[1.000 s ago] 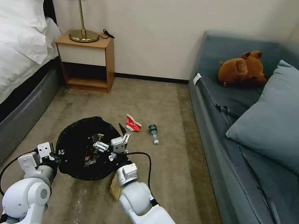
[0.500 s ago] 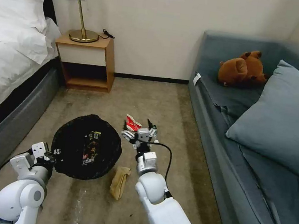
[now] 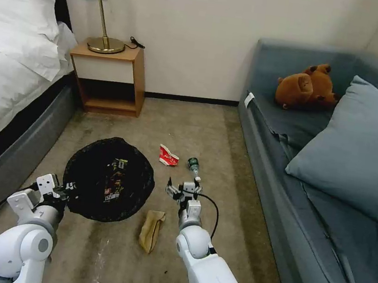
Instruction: Pick up the trash bin, then pick up the garbage on the floor and place it into the trash bin.
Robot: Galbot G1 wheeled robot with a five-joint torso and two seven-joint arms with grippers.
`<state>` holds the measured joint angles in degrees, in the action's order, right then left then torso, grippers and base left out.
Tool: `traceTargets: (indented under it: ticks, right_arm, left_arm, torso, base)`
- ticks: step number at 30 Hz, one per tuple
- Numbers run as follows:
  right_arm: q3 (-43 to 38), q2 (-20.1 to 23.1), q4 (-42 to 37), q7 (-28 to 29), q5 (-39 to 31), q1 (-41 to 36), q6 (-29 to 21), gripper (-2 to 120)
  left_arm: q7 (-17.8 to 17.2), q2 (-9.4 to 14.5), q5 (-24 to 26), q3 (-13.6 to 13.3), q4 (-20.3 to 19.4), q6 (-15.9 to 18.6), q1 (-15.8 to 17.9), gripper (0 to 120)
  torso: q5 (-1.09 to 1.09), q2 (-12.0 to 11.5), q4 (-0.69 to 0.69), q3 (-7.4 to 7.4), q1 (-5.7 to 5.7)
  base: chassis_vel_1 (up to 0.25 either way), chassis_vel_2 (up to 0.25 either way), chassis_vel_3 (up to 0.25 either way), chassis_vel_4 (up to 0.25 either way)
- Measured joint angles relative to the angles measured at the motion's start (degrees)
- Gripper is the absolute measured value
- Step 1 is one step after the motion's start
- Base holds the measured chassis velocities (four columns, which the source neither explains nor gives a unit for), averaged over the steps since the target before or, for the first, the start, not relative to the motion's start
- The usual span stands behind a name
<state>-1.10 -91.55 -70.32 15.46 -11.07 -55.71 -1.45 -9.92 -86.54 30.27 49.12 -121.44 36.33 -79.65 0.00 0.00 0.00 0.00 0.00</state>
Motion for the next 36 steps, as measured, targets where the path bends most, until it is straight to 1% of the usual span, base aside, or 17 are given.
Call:
traceTargets:
  ticks: [3, 9, 12, 13, 14, 20, 23, 26, 31, 33, 34, 36]
  right_arm:
    - [0.2, -0.6, 4.9, -1.3, 1.1, -0.1, 2.0, 100]
    - [0.6, -0.7, 8.9, -2.9, 1.9, -0.1, 3.8, 100]
    - [0.9, -0.7, 9.0, -4.0, 2.0, -0.5, 3.9, 100]
    - [1.6, -0.7, 8.9, -6.2, 2.0, -1.2, 4.2, 100]
    - [2.0, -0.7, 8.8, -7.1, 2.0, -1.5, 4.4, 100]
    - [4.4, -0.6, 9.2, -9.4, 2.7, -2.4, 4.3, 100]
    - [5.6, -0.6, 9.6, -9.6, 2.8, -2.1, 3.4, 100]
    - [6.9, -0.5, 10.0, -9.6, 2.9, -1.4, 2.7, 100]
    - [8.8, -0.6, 10.7, -9.7, 3.3, -0.1, 2.3, 100]
    - [9.0, -0.6, 11.0, -10.6, 5.5, 0.8, 4.1, 100]
    - [9.0, -0.6, 11.0, -10.6, 5.5, 0.8, 4.1, 100]
    - [8.4, -0.4, 10.8, -11.1, 7.9, 2.1, 6.4, 100]
  left_arm:
    - [0.1, -0.3, -0.2, 0.0, -0.4, 0.0, 0.1, 1]
    - [0.2, -0.8, -0.8, -0.3, -1.2, 0.0, 0.2, 1]
    - [0.3, -0.9, -1.1, -0.3, -1.3, 0.0, 0.1, 1]
    - [0.4, -1.0, -1.8, -0.4, -1.3, -0.1, 0.1, 1]
    - [0.5, -1.1, -2.0, -0.5, -1.3, -0.1, 0.0, 1]
    - [0.5, -1.2, -2.5, -0.8, -1.6, -0.1, -0.1, 1]
    - [0.5, -1.3, -2.7, -0.8, -2.0, -0.1, -0.4, 1]
    - [0.5, -1.5, -2.9, -0.7, -2.3, -0.1, -0.8, 1]
    - [0.8, -1.8, -3.3, -0.5, -2.7, -0.4, -1.7, 1]
    - [1.0, -2.0, -3.7, -0.4, -2.7, -0.5, -2.0, 1]
    - [1.0, -2.0, -3.7, -0.4, -2.7, -0.5, -2.0, 1]
    - [1.2, -2.3, -4.2, -0.5, -2.7, -0.7, -2.0, 1]
  torso:
    - [0.01, 0.0, 0.01, 0.0, 0.0]
    - [0.0, 0.0, 0.0, 0.0, 0.0]
    - [0.0, 0.0, 0.0, 0.0, 0.0]
    - [0.0, 0.0, 0.0, 0.0, 0.0]
    - [0.0, 0.0, 0.0, 0.0, 0.0]
    - [0.0, 0.0, 0.0, 0.0, 0.0]
    - [-0.06, 0.0, -0.02, -0.01, 0.0]
    - [-0.06, 0.0, -0.03, -0.01, 0.0]
    - [0.02, 0.0, 0.01, -0.01, 0.0]
    - [0.04, 0.0, 0.02, 0.0, 0.0]
    - [0.04, 0.0, 0.02, 0.0, 0.0]
    - [0.04, 0.0, 0.01, 0.0, 0.0]
  base:
    - [0.0, 0.0, 0.0, 0.0]
    - [0.0, 0.0, 0.0, 0.0]
    - [0.0, 0.0, 0.0, 0.0]
    - [0.0, 0.0, 0.0, 0.0]
    - [0.0, 0.0, 0.0, 0.0]
    - [0.0, 0.0, 0.0, 0.0]
    - [0.0, 0.0, 0.0, 0.0]
    - [0.0, 0.0, 0.0, 0.0]
    - [0.0, 0.0, 0.0, 0.0]
    - [0.0, 0.0, 0.0, 0.0]
    - [0.0, 0.0, 0.0, 0.0]
    - [0.0, 0.0, 0.0, 0.0]
